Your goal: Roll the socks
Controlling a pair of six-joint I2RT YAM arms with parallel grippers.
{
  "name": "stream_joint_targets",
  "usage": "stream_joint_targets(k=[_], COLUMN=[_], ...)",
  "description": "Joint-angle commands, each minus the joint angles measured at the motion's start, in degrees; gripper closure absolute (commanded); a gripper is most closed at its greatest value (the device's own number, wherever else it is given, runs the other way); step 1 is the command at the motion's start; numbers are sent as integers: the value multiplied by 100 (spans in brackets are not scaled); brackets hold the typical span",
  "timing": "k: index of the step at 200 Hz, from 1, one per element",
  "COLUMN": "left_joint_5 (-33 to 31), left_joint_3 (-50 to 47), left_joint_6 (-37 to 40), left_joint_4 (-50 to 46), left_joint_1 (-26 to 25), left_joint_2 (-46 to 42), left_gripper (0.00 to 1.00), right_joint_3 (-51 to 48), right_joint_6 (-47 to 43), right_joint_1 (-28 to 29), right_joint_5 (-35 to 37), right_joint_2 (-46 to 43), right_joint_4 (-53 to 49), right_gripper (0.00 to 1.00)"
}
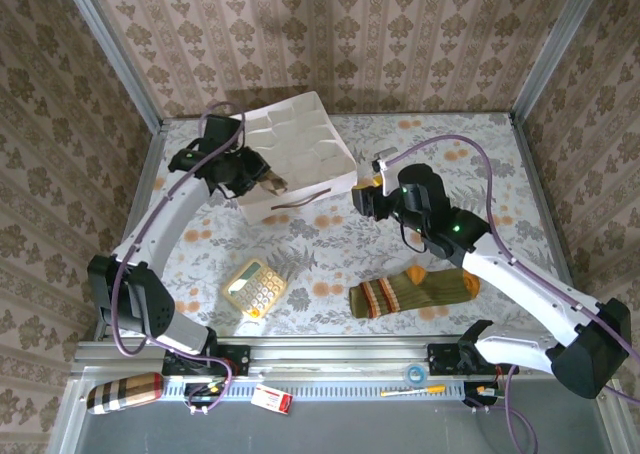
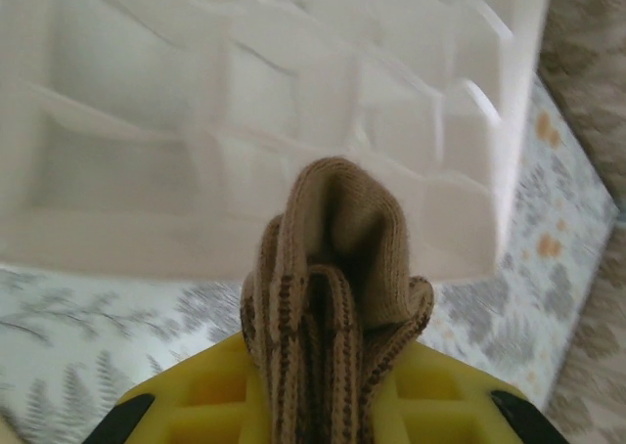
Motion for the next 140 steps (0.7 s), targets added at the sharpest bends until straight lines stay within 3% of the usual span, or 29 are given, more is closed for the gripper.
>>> stream_joint_targets(k=[1, 34, 140], left_joint_5=[-384, -844, -1127], left_joint_3=[79, 185, 119], left_joint_6=[678, 1059, 1417], left_joint_4=[-115, 129, 349], left_joint_1=[216, 314, 396], left_joint_2=[146, 485, 1268], left_gripper=[100, 100, 100], right_joint_3=[321, 430, 417], right_joint_6=[78, 187, 276], right_joint_1=[-22, -21, -21], right_joint_5=[196, -40, -234], right_joint_2=[93, 24, -153], right_joint_4=[-442, -404, -889], right_gripper=[46, 46, 50])
